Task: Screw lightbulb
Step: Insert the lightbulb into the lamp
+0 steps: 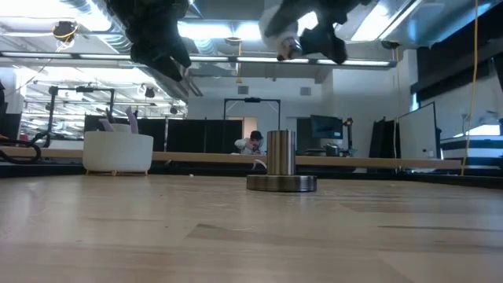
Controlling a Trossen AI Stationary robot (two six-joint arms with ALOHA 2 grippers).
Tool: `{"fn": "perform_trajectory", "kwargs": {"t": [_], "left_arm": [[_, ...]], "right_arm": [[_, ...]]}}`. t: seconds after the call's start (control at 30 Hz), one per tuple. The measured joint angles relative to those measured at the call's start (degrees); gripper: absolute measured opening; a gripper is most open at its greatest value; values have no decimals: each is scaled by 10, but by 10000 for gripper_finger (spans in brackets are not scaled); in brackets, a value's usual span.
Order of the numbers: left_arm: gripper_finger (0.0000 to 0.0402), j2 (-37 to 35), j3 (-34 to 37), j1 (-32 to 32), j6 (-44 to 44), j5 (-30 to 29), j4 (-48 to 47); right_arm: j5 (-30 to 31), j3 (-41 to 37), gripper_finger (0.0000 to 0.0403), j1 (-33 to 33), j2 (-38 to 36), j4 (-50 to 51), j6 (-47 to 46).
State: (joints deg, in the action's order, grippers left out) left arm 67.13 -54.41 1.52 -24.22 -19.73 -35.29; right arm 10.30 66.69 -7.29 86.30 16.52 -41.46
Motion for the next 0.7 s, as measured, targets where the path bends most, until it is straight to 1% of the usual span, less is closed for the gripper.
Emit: {"fn": "perform_trajectory", "kwargs": {"t": [0.13, 0.27, 0.4, 0.57, 0.7], "left_arm": [[310, 0, 0, 0, -31, 1, -2], [310, 0, 0, 5, -64, 36, -15], [310, 0, 0, 12, -130, 50, -37], [310, 4, 0, 15, -196, 50, -30], [310, 11, 0, 15, -268, 50, -31]], "right_arm": [[-27, -4, 212, 2, 0, -4, 58], [-65, -32, 211, 2, -4, -2, 103], [-88, -77, 211, 3, -21, -51, 142], [-149, -163, 211, 33, -45, -181, 165], [-239, -234, 211, 72, -51, -311, 172]]}}
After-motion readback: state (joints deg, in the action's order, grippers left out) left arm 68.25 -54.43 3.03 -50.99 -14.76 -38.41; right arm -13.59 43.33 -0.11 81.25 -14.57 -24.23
